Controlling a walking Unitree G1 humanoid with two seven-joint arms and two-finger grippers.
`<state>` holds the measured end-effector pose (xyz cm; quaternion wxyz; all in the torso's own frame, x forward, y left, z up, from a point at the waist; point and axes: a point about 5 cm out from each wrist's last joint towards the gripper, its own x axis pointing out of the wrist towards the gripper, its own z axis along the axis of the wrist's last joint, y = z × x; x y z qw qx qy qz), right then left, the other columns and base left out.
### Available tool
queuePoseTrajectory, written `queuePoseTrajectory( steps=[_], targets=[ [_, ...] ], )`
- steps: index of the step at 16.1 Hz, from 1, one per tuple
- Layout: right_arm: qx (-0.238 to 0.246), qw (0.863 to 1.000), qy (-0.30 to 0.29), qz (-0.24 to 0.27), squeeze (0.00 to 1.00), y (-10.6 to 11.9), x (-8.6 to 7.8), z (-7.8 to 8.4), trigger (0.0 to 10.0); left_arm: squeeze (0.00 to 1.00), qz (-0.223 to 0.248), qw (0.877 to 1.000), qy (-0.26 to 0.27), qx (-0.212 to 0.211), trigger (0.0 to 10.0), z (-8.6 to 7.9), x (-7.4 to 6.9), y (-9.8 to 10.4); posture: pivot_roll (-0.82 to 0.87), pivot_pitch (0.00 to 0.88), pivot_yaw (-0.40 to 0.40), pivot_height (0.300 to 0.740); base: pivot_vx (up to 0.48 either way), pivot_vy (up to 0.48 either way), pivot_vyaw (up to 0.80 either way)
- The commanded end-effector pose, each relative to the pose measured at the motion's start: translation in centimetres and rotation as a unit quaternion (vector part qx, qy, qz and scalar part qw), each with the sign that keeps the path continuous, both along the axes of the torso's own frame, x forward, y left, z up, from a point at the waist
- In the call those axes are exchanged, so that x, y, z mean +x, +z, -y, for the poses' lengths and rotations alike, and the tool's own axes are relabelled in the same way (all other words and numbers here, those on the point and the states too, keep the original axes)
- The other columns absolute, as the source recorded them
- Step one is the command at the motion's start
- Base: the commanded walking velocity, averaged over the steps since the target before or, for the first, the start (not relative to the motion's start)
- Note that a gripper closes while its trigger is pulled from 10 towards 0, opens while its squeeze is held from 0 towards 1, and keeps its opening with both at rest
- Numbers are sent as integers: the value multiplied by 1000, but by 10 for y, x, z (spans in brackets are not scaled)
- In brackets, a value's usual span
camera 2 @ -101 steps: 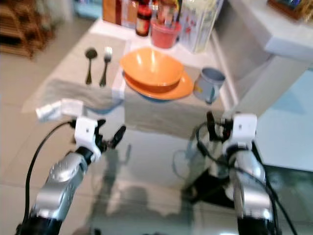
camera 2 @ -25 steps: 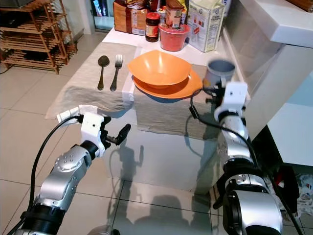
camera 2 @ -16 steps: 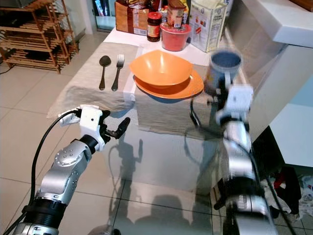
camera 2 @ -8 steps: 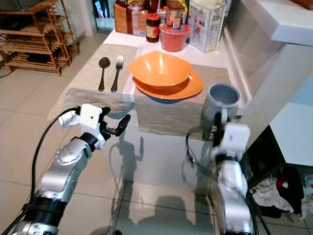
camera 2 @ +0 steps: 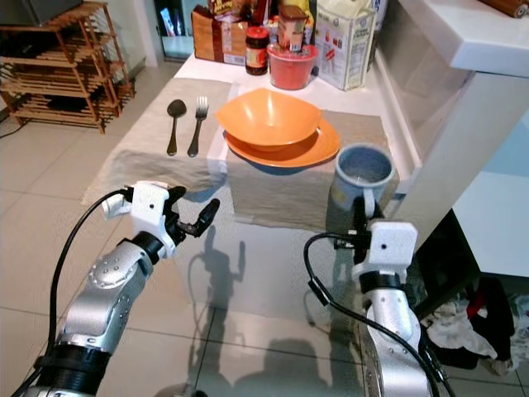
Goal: Setting the table
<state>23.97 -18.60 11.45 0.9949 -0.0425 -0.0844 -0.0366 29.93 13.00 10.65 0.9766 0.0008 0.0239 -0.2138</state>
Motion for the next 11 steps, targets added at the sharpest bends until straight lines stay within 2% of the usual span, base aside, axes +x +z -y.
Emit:
queuePoseTrajectory(
  steps=[1, 5, 7, 11],
  targets=[
    [-6, 1000, -3, 2, 0, 3, 0, 1, 10000, 0, 13, 1000, -5, -3, 10000, 3, 2, 6, 55, 0, 9, 740, 0, 0, 0],
    [-3, 1000, 2, -7, 0, 0, 4, -2, 10000, 0, 14, 1000, -4, -7, 10000, 3, 3, 7, 57, 0, 7, 740, 0, 0, 0],
    [-2, 1000, 5, -18, 0, -4, 10, -1, 10000, 0, 16, 1000, -2, -6, 10000, 4, 5, 8, 62, 0, 3, 740, -413, 0, 0],
    [-6, 1000, 7, -25, 0, -6, 12, 0, 10000, 0, 15, 1000, -1, -7, 10000, 2, 7, 8, 61, 0, 2, 740, -407, 0, 0]
  ],
)
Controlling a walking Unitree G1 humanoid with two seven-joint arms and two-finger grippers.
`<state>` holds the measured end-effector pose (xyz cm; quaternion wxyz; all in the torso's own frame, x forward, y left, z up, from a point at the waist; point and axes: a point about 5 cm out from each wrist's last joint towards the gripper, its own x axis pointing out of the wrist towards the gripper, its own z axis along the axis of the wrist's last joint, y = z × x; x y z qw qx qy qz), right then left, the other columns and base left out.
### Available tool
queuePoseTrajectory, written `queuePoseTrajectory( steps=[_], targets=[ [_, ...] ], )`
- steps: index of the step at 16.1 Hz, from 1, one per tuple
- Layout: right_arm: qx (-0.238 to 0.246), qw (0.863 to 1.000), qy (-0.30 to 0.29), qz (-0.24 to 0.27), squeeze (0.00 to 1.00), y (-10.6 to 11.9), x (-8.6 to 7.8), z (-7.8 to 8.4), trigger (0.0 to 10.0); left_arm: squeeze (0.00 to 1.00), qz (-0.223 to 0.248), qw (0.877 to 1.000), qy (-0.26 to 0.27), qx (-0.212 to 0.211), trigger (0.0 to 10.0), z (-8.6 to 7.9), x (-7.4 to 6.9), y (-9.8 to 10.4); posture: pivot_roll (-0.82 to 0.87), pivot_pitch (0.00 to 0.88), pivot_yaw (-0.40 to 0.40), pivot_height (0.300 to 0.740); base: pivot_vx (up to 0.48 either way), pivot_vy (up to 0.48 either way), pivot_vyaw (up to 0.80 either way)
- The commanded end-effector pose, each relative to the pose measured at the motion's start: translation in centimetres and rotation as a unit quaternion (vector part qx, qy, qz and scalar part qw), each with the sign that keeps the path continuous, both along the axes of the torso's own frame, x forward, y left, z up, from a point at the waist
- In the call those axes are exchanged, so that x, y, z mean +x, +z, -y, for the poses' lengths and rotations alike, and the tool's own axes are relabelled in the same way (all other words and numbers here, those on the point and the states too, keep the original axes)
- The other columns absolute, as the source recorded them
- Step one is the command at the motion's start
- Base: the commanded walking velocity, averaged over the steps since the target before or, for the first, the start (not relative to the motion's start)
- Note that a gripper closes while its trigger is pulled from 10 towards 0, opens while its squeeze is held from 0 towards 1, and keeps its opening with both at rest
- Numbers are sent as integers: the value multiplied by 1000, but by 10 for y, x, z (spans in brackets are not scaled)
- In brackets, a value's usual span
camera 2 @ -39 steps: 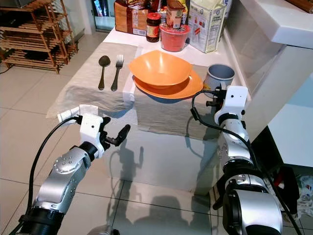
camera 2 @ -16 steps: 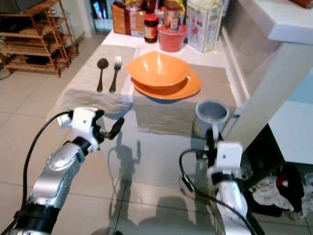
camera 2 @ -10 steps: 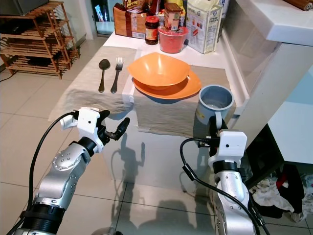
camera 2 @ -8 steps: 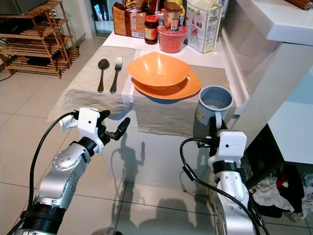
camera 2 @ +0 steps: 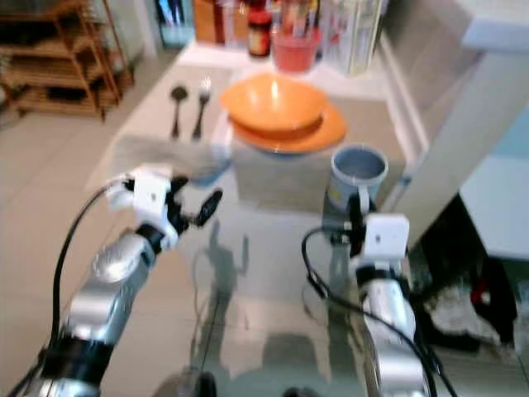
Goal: Setting the table
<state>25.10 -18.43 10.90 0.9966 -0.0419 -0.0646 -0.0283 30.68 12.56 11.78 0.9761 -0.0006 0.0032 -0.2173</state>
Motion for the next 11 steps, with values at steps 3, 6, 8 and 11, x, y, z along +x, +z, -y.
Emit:
queuePoseTrajectory(
  steps=[3, 6, 8, 11],
  targets=[
    [-8, 1000, 1, -7, 0, -2, 2, 1, 10000, 0, -3, 1000, -1, -4, 10000, -1, 1, -2, 58, 0, 3, 740, 0, 0, 0],
    [-9, 1000, 1, -10, 0, -3, 3, 2, 10000, 0, 5, 1000, -7, 9, 10000, 1, 1, -1, 57, 0, 3, 740, 0, -154, 0],
    [-9, 1000, 0, -12, 0, -4, 3, 2, 10000, 0, 2, 1000, -8, 6, 10000, 1, 1, -2, 56, 0, 4, 740, 0, -459, 0],
    [-9, 1000, -3, -18, 0, -7, 5, 4, 10000, 0, 2, 1000, -13, 8, 10000, 3, 1, -3, 54, 0, 5, 740, 0, -447, 0]
  ],
)
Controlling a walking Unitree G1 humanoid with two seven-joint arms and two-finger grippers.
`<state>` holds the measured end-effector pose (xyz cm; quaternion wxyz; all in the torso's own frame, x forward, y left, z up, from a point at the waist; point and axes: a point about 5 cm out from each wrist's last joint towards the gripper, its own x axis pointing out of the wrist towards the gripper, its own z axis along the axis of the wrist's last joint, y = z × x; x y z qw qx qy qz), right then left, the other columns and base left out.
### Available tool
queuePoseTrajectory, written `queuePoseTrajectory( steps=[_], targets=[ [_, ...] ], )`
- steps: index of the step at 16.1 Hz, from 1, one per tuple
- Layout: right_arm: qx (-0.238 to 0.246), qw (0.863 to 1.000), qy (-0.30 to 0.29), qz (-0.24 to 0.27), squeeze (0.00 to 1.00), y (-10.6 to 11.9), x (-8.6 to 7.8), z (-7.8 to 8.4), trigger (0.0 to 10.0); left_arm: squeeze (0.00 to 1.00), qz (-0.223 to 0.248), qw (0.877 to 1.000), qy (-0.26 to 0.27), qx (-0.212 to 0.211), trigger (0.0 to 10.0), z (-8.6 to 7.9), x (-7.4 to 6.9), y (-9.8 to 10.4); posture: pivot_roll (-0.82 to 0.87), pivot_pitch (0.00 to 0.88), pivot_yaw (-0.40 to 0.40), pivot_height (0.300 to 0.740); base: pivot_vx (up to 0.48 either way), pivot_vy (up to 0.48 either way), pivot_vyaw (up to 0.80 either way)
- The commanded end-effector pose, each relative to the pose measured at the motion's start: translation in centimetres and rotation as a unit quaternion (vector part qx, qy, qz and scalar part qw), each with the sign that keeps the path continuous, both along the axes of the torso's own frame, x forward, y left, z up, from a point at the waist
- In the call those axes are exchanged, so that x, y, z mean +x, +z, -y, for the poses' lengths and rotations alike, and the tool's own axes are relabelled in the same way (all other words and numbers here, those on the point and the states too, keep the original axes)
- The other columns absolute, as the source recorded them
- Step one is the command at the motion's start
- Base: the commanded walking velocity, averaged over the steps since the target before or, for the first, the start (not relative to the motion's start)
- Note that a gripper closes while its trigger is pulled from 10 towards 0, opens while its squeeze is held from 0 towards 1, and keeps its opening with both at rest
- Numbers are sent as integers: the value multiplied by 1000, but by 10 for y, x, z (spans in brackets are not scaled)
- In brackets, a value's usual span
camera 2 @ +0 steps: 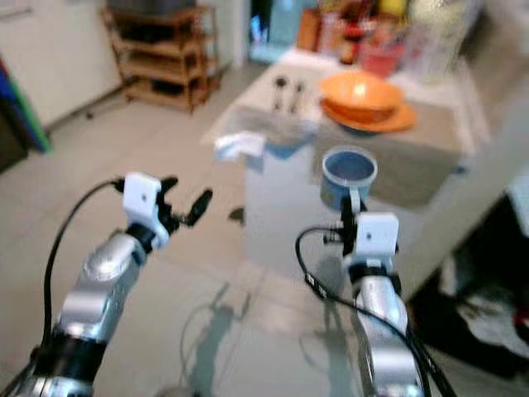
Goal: Setting the table
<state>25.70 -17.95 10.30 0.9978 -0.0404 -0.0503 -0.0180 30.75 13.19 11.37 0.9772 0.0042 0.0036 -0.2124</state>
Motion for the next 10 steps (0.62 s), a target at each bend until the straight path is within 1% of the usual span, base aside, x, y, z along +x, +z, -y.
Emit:
queuePoseTrajectory(
  steps=[1, 4, 5, 6, 7, 10],
  targets=[
    [-8, 1000, -13, -5, 0, -1, 0, 9, 10000, 0, 0, 1000, -22, 4, 10000, 11, 1, 0, 54, 0, 7, 740, 0, -431, 0],
    [-10, 1000, -13, -7, 0, -2, 1, 8, 10000, 0, -2, 1000, -26, 6, 10000, 11, 1, -1, 51, 0, 9, 740, 0, -423, 0],
    [-3, 1000, -10, -16, 0, -4, 2, 6, 10000, 0, -2, 1000, -27, 7, 10000, 11, 1, -2, 50, 0, 11, 740, 251, -405, 0],
    [7, 1000, -9, -16, 0, -4, 3, 5, 10000, 0, -3, 1000, -26, 8, 10000, 11, 2, -2, 51, 0, 12, 740, 262, -398, -700],
    [6, 1000, -8, -7, 0, -3, 3, 4, 10000, 0, -3, 1000, -25, 9, 10000, 11, 2, -2, 51, 0, 11, 740, 270, -394, -694],
    [-6, 1000, -4, -6, 0, -2, 4, 2, 10000, 0, -2, 1000, -20, 10, 10000, 11, 1, -3, 52, 0, 9, 740, 282, -385, 0]
  ],
)
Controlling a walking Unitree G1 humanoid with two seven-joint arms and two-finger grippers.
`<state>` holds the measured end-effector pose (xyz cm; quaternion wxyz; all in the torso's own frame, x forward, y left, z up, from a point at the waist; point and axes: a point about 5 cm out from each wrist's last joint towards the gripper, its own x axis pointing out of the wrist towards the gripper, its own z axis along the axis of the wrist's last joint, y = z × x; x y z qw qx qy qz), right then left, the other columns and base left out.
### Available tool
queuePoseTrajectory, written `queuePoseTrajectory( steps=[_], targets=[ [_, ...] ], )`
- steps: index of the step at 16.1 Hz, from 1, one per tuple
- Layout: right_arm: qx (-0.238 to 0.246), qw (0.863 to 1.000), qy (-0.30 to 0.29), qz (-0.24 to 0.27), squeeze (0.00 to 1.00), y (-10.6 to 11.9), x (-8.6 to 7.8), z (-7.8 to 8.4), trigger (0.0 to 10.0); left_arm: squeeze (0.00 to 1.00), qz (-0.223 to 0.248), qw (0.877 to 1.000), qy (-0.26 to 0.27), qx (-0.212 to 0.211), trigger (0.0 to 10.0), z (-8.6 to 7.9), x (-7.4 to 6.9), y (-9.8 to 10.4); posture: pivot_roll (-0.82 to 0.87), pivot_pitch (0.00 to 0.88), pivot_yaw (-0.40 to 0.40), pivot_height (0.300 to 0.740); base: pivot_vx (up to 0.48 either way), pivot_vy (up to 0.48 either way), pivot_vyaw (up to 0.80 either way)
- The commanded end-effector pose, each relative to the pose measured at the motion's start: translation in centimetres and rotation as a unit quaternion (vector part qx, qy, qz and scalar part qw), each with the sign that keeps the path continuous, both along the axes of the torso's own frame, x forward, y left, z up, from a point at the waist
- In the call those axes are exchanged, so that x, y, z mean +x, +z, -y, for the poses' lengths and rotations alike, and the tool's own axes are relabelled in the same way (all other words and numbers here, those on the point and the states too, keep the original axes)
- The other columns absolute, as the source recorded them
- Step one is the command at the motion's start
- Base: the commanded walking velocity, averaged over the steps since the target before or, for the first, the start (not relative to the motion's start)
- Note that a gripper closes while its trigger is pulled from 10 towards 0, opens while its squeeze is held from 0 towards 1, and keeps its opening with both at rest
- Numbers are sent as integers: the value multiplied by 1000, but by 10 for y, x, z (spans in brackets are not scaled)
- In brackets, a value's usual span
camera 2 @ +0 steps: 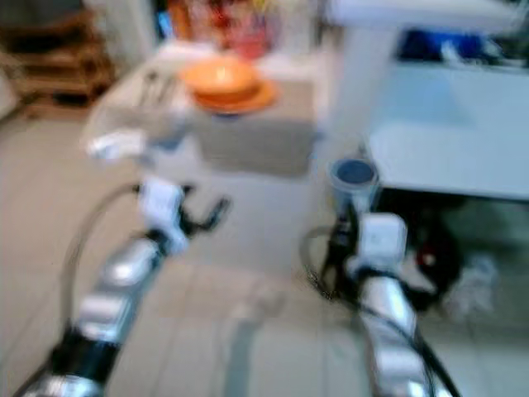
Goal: Setting the table
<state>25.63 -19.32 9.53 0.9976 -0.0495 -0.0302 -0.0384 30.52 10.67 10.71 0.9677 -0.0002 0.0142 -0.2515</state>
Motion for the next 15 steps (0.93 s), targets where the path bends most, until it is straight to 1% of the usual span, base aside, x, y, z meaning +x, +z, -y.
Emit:
queuePoseTrajectory(
  steps=[1, 9, 14, 15],
  targets=[
    [2, 1000, 18, 13, 0, 6, 6, -12, 10000, 0, 10, 1000, 19, 13, 10000, -14, 4, 4, 51, 0, 10, 740, 285, -382, 0],
    [-3, 1000, 13, 13, 0, 5, 8, -8, 10000, 0, 12, 1000, 13, 17, 10000, -9, 3, 2, 44, 0, 17, 740, 286, -382, 0],
    [-2, 1000, 6, 29, 0, 7, 8, -7, 10000, 0, 14, 1000, 10, 16, 10000, -7, 3, 2, 41, 0, 21, 740, 286, -382, 0],
    [2, 999, 1, 34, 0, 10, 10, -5, 10000, 0, 13, 1000, 11, 14, 10000, -7, 3, 2, 40, 0, 22, 740, 285, -382, 0]
  ],
)
